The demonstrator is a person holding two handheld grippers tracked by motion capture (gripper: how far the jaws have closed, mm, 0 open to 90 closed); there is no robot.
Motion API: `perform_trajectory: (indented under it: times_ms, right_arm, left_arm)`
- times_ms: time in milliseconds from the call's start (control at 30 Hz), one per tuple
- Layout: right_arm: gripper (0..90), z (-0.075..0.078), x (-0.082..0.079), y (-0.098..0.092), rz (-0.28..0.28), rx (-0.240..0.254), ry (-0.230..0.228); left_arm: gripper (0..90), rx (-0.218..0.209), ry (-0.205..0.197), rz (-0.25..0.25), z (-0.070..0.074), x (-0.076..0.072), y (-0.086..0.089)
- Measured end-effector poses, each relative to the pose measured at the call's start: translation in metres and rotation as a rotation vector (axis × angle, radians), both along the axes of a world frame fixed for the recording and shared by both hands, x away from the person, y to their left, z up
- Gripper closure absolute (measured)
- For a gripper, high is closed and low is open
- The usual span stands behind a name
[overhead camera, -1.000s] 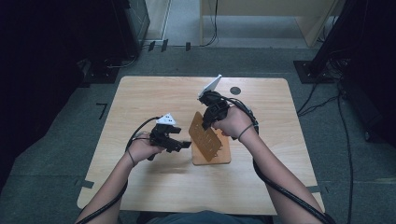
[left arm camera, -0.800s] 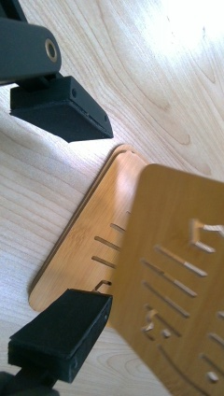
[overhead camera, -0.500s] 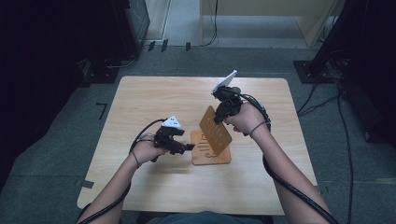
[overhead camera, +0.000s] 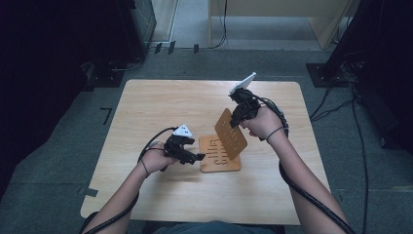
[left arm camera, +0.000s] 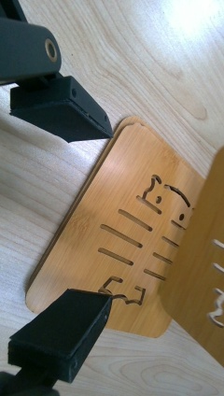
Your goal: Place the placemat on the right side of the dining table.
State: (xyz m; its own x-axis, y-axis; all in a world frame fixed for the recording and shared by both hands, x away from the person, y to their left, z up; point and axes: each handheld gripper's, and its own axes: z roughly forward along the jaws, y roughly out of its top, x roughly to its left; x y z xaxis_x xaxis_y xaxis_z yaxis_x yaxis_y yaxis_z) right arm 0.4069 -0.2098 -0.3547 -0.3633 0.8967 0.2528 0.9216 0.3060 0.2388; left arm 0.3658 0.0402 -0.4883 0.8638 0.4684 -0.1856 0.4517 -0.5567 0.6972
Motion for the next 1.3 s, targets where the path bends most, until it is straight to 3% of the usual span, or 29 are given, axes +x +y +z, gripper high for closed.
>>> perform_trajectory:
  times_ms: [700, 833, 933, 1067, 1300]
  right_arm:
    - [87.7, -0.004, 0.014, -0.042, -0.093, -0.036, 0.012]
    - [87.5, -0.004, 0.015, -0.048, -0.106, -0.030, 0.019]
    - [87.8, -0.005, 0.017, -0.052, -0.116, -0.037, 0.025]
    - [87.9, -0.006, 0.019, -0.056, -0.136, -0.033, 0.001]
    - [87.8, -0.007, 0.022, -0.064, -0.151, -0.036, 0.005]
  left_arm:
    - [16.3, 0.019, -0.004, 0.008, -0.004, 0.003, 0.003]
    - [16.3, 0.026, -0.033, 0.017, -0.003, 0.003, 0.002]
    - [16.3, 0.025, -0.034, 0.018, -0.003, 0.004, 0.003]
    - [16.3, 0.031, -0.031, 0.016, -0.004, 0.004, 0.004]
    - [16.4, 0.033, -0.036, 0.025, -0.002, 0.004, 0.007]
